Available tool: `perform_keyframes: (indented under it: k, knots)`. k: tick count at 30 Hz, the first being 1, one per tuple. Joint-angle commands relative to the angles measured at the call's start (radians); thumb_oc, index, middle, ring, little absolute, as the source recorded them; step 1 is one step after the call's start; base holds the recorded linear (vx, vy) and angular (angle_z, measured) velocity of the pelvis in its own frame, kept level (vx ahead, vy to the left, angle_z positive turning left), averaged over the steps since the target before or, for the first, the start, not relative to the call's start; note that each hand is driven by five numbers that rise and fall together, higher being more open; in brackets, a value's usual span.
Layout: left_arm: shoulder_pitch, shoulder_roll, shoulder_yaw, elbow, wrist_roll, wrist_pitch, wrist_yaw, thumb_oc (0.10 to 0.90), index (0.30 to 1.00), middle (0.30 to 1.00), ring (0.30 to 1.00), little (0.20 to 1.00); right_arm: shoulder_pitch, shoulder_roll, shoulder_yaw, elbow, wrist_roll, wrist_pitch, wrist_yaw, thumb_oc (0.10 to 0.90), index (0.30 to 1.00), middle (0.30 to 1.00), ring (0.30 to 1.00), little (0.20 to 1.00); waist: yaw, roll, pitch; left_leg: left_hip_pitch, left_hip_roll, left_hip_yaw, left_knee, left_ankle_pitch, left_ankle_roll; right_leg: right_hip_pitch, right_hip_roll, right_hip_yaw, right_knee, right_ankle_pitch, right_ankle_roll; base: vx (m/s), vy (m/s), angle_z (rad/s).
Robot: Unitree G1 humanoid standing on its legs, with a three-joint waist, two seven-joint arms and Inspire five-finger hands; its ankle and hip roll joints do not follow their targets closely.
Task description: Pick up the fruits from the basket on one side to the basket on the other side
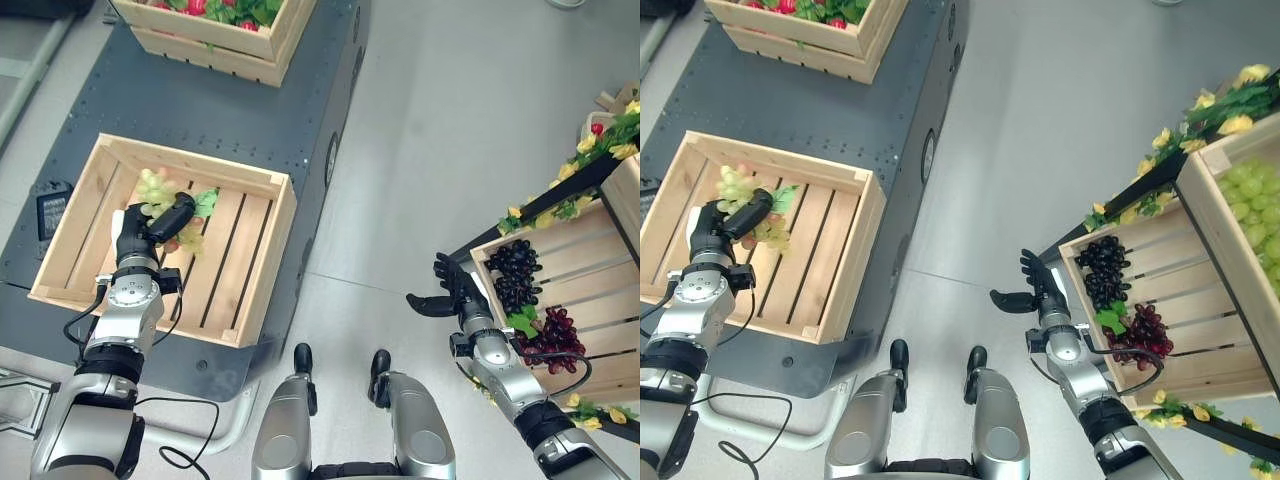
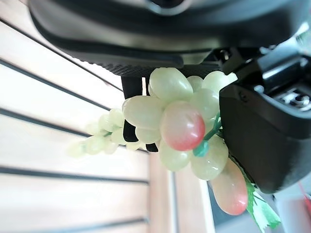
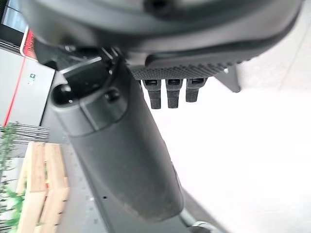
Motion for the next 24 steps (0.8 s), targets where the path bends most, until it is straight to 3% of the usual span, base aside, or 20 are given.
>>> perform_keyframes:
  k: [1,5,9,15,17,24]
  knots:
    - [-0.030,0.074,0.049,-0.127,0.026,-0.122,-0.049,0.400,0.300,0.300,0.300,0.300,0.010,-0.028,-0.058,-0.093,-0.027,-0.145,0.039,0.800,0.900,0.900,0.900,0.900,0.003,0.069,-0.174,0.077,-0.086,-0.019,-0.024,-0.101,0.024,0.095,0.002,-0.025,-0.075,-0.016,-0.018,0.07,-0.095,0.01]
    - [-0.023,0.099,0.042,-0.178,0.017,-0.101,-0.113,0.400,0.300,0.300,0.300,0.300,0.029,-0.029,-0.050,-0.103,-0.026,-0.155,0.062,0.800,0.900,0.900,0.900,0.900,0.007,0.077,-0.235,0.121,-0.087,-0.028,-0.076,-0.086,0.017,0.153,0.008,-0.024,-0.144,0.010,-0.011,0.07,-0.109,0.05]
    - [-0.065,0.123,0.014,-0.230,-0.052,-0.037,-0.214,0.400,0.300,0.300,0.300,0.300,0.018,-0.024,-0.027,-0.106,-0.040,-0.147,0.073,0.800,0.900,0.900,0.900,0.900,0.012,0.091,-0.297,0.164,-0.089,-0.039,-0.127,-0.074,0.014,0.205,0.012,-0.020,-0.204,0.031,-0.004,0.05,-0.092,0.04]
    - [-0.153,0.138,-0.031,-0.278,-0.144,0.043,-0.304,0.400,0.300,0.300,0.300,0.300,-0.036,-0.008,0.023,-0.118,-0.052,-0.144,0.071,0.800,0.900,0.900,0.900,0.900,0.020,0.104,-0.335,0.197,-0.089,-0.054,-0.181,-0.057,0.012,0.242,0.013,-0.020,-0.263,0.058,0.004,0.02,-0.076,0.10]
    - [-0.211,0.150,-0.071,-0.277,-0.183,0.074,-0.394,0.400,0.300,0.300,0.300,0.300,-0.072,-0.001,0.047,-0.127,-0.046,-0.142,0.068,0.800,0.900,0.900,0.900,0.900,0.022,0.110,-0.352,0.208,-0.087,-0.058,-0.218,-0.039,0.007,0.256,0.015,-0.023,-0.303,0.081,0.010,-0.02,-0.097,0.03]
    - [-0.379,0.159,-0.205,-0.209,-0.303,0.094,-0.546,0.400,0.300,0.300,0.300,0.300,-0.177,0.007,0.102,-0.121,-0.025,-0.124,0.050,0.800,0.900,0.900,0.900,0.900,0.022,0.119,-0.384,0.205,-0.088,-0.064,-0.263,-0.014,0.000,0.265,0.028,-0.026,-0.360,0.111,0.016,-0.02,-0.079,0.00]
